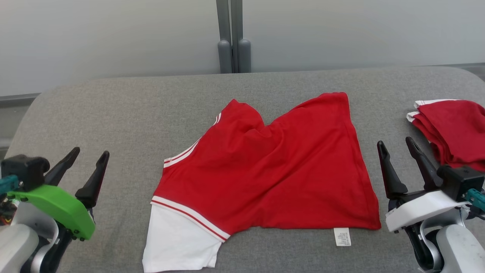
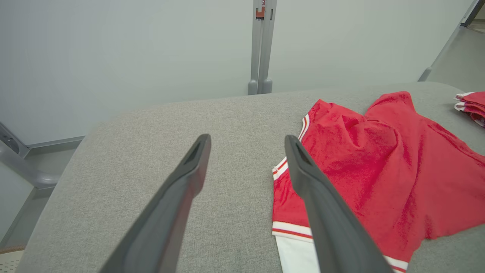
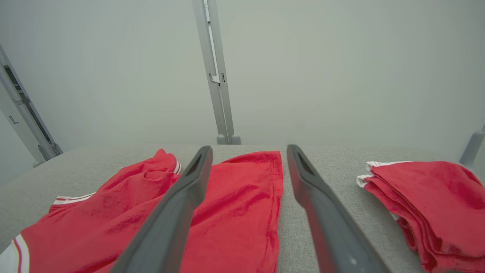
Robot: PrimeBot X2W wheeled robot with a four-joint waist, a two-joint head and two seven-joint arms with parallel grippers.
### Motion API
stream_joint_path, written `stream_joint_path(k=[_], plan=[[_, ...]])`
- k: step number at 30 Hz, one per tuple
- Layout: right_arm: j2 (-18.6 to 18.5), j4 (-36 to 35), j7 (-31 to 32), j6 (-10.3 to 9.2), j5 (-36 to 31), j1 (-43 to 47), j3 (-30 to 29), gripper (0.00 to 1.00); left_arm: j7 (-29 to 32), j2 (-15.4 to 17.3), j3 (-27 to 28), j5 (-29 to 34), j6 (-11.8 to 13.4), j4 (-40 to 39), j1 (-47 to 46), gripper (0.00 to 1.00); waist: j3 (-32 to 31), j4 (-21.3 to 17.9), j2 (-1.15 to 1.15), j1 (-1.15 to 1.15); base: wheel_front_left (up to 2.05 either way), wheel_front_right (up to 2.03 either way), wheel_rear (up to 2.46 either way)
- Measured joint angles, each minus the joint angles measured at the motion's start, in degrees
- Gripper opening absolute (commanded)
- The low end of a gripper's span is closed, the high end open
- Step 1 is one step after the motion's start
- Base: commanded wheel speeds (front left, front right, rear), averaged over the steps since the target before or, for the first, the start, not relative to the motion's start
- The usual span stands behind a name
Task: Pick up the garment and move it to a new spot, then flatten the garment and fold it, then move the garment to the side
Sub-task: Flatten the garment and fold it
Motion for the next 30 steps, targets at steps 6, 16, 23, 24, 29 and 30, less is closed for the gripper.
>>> stream_joint_path(k=[6,16,23,24,29,30], plan=[[0.4,-1.5,-0.5,0.0,0.1,2.2,-1.2,1.0,-7.9,-3.3,3.8,3.4,8.2,-2.4,6.8,1.0,-2.1,-0.4,0.0,0.0,0.0,0.0,0.0],[1.7,-1.2,-0.8,-0.01,0.7,8.1,-1.5,1.0,-8.4,-15.5,20.8,17.9,12.1,-7.6,20.4,1.0,-3.9,-0.4,0.0,0.0,0.0,0.0,0.0],[1.0,-1.3,-0.9,-0.01,0.1,10.5,-1.7,1.0,-8.4,-23.7,29.3,27.7,6.9,-8.1,31.0,1.0,-4.0,-1.2,0.0,0.0,0.0,0.0,0.0],[0.9,-1.5,-0.8,-0.01,0.1,10.4,-1.8,1.0,-8.4,-24.2,29.5,28.4,6.3,-7.8,31.3,1.0,-4.0,-1.2,0.0,0.0,0.0,0.0,0.0],[0.1,-2.5,-0.5,-0.01,-0.4,9.6,-1.5,1.0,-8.4,-26.9,31.6,31.1,3.2,-6.2,31.5,1.0,-4.0,-0.9,0.0,0.0,0.0,0.0,0.0],[0.0,-2.7,-0.5,-0.01,-0.4,9.4,-1.4,1.0,-8.4,-27.3,31.9,31.6,2.7,-5.8,31.5,1.0,-4.1,-0.9,0.0,0.0,0.0,0.0,0.0]])
